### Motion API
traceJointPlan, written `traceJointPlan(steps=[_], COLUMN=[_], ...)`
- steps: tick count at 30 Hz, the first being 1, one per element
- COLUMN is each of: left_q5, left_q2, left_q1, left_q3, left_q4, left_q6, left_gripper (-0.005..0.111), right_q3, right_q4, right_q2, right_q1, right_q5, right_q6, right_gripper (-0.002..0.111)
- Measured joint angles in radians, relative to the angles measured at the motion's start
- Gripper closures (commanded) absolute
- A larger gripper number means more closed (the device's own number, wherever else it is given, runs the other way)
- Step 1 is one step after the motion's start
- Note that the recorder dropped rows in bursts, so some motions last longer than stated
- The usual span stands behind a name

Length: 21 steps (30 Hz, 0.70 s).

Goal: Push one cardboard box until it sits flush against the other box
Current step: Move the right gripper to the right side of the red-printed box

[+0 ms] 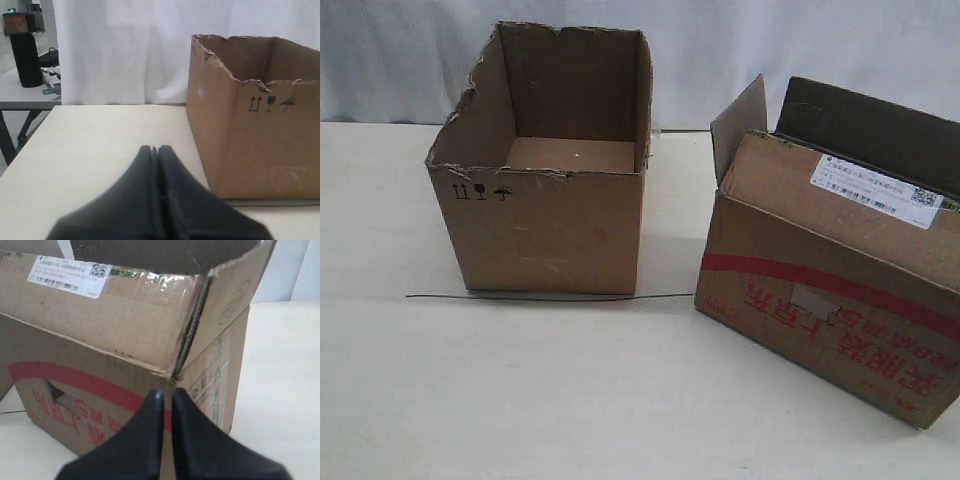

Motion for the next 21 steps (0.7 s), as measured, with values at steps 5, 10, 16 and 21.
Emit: traceJointPlan(steps=[5,10,16,21], left_q5=[0.0,0.0,0.0,0.0], left_q2=[0.0,0.0,0.0,0.0], left_q1=[0.0,0.0,0.0,0.0], left_q3=[0.0,0.0,0.0,0.0], left_q4=[0.0,0.0,0.0,0.0], left_q6=[0.0,0.002,0.002,0.002], left_gripper=[0.107,0.107,0.107,0.107], right_q3=[0.0,0.0,0.0,-0.017], right_q4=[-0.012,-0.013,0.218,0.577], right_q2=[0.0,0.0,0.0,0.0], right_q1=[0.0,0.0,0.0,0.0], right_q5=[-0.061,-0.129,-0.237,-0.341], right_q6=[-0.029,-0.029,-0.001,0.012], right_gripper=[0.103,0.103,0.103,0.103])
